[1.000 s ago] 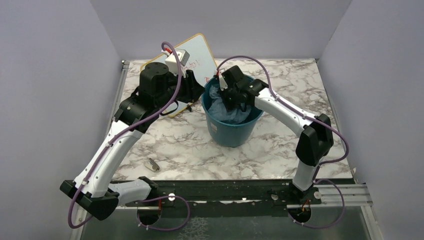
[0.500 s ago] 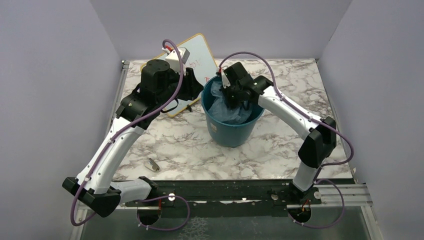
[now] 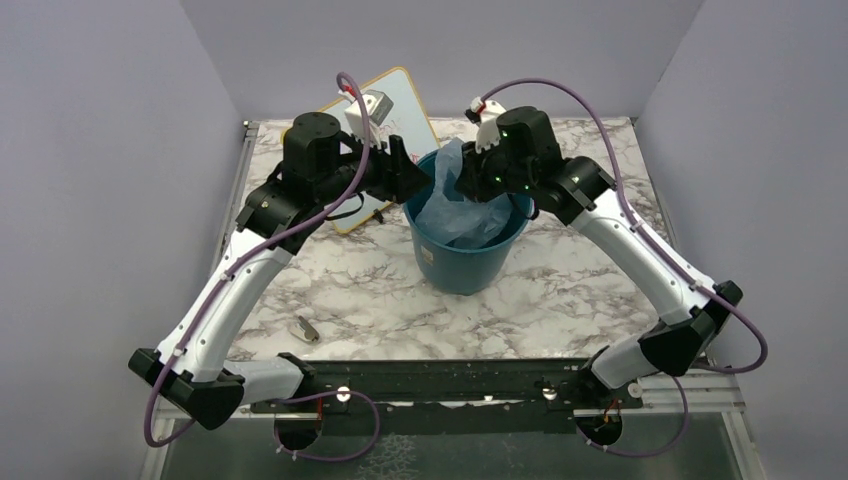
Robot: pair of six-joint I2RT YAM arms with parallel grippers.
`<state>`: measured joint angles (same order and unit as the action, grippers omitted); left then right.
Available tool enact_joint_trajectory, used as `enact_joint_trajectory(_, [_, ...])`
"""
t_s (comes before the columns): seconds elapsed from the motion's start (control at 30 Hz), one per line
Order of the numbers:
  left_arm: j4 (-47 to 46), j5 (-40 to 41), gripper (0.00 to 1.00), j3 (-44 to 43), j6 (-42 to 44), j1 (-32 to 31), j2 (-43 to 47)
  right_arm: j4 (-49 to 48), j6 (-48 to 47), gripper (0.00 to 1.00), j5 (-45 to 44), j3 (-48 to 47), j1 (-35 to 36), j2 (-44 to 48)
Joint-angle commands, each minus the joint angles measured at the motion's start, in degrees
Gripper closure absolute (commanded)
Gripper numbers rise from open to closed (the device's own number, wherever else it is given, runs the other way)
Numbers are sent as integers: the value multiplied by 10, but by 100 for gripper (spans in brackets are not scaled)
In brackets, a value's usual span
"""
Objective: Put the trash bags into the trash bin
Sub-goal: Place the trash bag in the trash bin.
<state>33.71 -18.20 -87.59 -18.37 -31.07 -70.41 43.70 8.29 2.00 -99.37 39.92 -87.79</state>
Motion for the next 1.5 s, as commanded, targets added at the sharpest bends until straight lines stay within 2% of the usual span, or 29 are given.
enact_joint_trajectory(0.0, [-116, -155, 41, 31, -54, 2, 10, -99, 78, 69, 76, 69, 1, 59])
enact_joint_trajectory(0.07, [-159, -200, 36, 51, -74, 2, 12, -105, 105, 63, 84, 71, -1, 71])
enact_joint_trajectory(0.1, [-173, -215, 34, 57, -81, 2, 10, -104, 110, 52, 92, 69, -2, 74])
enact_joint_trajectory(0.13, [-182, -223, 34, 61, -85, 2, 8, -105, 115, 46, 98, 70, -4, 80])
enact_joint_trajectory(0.23, [-188, -227, 34, 69, -90, 2, 4, -139, 139, 42, 102, 100, -7, 110])
enact_joint_trajectory(0.37, [-196, -208, 34, 90, -103, 2, 16, -236, 196, 39, 135, 197, -8, 154])
enact_joint_trajectory(0.47, [-205, -184, 34, 106, -116, 2, 38, -273, 229, 28, 122, 233, -9, 178])
enact_joint_trajectory(0.77, [-220, -189, 35, 160, -157, 2, 77, -232, 236, 27, 4, 267, -9, 252])
enact_joint_trajectory(0.97, [-256, -233, 35, 170, -188, -20, 57, -220, 226, 27, 51, 262, -8, 264])
enact_joint_trajectory(1.03, [-257, -237, 35, 151, -178, -42, 38, -230, 230, 32, 62, 260, -9, 263])
enact_joint_trajectory(1.13, [-256, -225, 35, 138, -162, -57, 23, -238, 223, 48, 63, 259, -9, 259])
enact_joint_trajectory(1.37, [-231, -173, 38, 124, -133, -58, -1, -194, 181, 77, 42, 217, -8, 214])
enact_joint_trajectory(1.47, [-222, -163, 38, 117, -115, -57, -7, -198, 177, 80, 35, 218, -9, 211])
